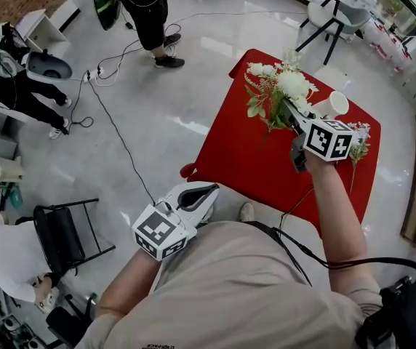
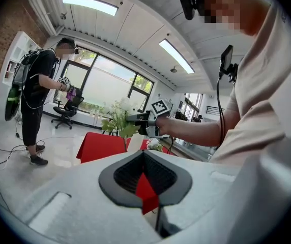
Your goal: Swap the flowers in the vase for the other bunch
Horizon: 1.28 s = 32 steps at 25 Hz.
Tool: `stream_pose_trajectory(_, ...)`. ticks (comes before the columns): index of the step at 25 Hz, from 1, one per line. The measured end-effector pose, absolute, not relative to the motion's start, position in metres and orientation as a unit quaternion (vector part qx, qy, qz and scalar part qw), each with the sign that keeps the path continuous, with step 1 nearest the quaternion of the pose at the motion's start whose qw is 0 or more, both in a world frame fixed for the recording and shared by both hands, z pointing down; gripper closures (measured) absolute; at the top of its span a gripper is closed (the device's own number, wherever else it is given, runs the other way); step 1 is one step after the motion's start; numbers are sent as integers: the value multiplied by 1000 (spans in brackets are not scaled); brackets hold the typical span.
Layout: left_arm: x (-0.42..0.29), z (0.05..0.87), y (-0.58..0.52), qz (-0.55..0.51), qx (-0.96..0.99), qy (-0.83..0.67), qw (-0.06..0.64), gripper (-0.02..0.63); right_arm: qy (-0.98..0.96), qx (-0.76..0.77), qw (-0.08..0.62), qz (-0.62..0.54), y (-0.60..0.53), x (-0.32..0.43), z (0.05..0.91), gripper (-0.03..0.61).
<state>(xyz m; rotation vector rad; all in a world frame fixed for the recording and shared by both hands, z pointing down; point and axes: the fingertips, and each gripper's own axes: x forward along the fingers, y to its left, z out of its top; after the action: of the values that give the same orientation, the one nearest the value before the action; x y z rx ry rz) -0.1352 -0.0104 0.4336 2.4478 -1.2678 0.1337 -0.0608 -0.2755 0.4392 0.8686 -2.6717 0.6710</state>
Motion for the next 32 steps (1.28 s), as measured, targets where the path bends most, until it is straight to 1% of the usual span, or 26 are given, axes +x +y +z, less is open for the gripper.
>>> stream_pose_trajectory(7, -144, 445, -5, 48, 862, -462, 203, 606, -898, 295, 163, 282, -283, -69, 513, 525)
stream_pose_trajectory(11, -145, 449, -4, 48, 856, -471, 210, 606, -890, 299, 187, 290, -293, -70, 546, 525)
stream_pose_trajectory(22, -162, 452, 2, 53, 837, -496, 223, 606, -862, 323, 230, 315, -317, -74, 611, 528)
stream_pose_trajectory(28, -163, 455, 1, 55, 832, -502, 230, 606, -857, 324, 244, 318, -319, -73, 632, 526)
stream_pose_trajectory(32, -162, 453, 0, 57, 834, -500, 227, 606, -856, 325, 251, 312, -317, -74, 638, 504)
